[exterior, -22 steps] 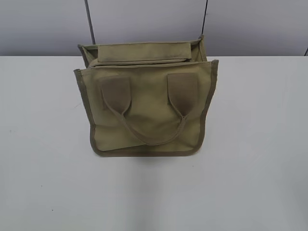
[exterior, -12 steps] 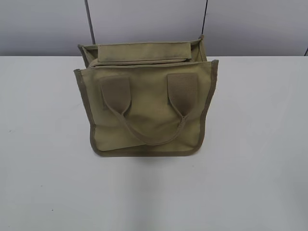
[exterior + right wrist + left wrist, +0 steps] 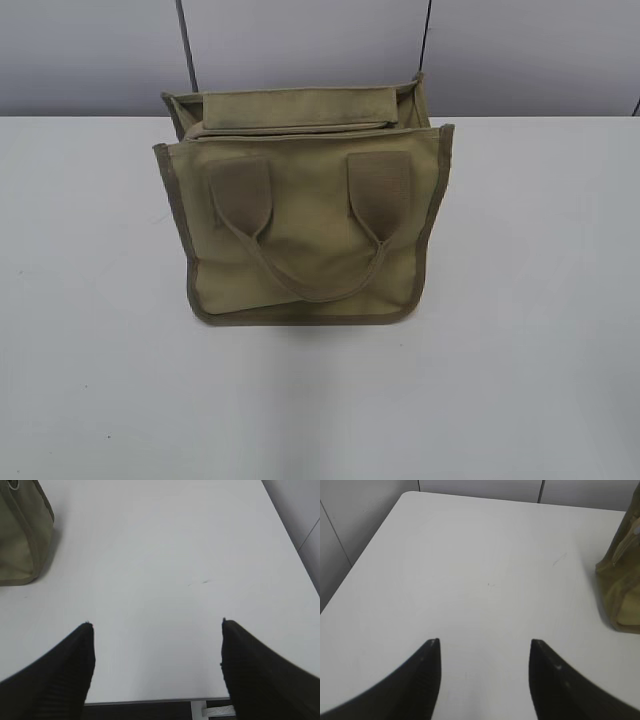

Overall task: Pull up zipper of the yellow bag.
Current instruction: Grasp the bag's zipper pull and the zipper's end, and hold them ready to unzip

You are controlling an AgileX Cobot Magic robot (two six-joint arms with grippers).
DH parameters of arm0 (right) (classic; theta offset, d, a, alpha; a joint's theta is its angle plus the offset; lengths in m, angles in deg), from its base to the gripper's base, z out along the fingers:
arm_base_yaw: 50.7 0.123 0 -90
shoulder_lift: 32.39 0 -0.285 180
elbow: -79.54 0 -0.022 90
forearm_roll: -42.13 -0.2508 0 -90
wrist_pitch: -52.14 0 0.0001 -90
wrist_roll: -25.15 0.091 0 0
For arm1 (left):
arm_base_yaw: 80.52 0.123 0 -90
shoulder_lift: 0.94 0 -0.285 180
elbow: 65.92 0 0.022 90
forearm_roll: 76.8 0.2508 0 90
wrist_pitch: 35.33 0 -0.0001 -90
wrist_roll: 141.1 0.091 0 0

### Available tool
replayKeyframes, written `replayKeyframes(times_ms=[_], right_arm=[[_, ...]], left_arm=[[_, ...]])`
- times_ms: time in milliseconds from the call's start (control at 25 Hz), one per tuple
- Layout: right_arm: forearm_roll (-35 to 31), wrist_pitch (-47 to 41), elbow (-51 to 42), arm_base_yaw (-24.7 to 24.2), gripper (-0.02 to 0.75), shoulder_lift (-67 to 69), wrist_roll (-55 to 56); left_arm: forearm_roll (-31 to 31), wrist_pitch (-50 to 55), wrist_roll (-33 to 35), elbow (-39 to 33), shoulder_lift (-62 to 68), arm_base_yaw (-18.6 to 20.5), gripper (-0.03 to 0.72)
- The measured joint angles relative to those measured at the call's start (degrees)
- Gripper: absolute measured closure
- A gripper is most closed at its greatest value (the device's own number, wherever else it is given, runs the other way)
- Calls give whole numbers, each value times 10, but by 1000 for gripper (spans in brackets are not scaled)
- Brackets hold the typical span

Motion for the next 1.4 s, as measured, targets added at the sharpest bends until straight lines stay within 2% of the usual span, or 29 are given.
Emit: replayKeyframes(times_ms=[280,360,640,840,1160,1280,1400], right_arm=[[0,0,0,0,160,0,0],[0,0,0,0,160,0,0],[0,0,0,0,160,0,0],[0,0,0,0,160,0,0],[0,0,0,0,160,0,0],[0,0,0,0,160,0,0],[0,0,0,0,160,0,0]], left_arm=[[-8,-6,0,3,0,-4,263],[-11,-41,0,12,5,-4,263],[-26,-283,0,-1,95,-4,263],[-33,-429,0,-40,227,-4,267],[-38,-753,-2,-127,455,-9,288],[4,-828,-9,-133,560,-29,290],[77,-936,-40,-133,655,-54,293]])
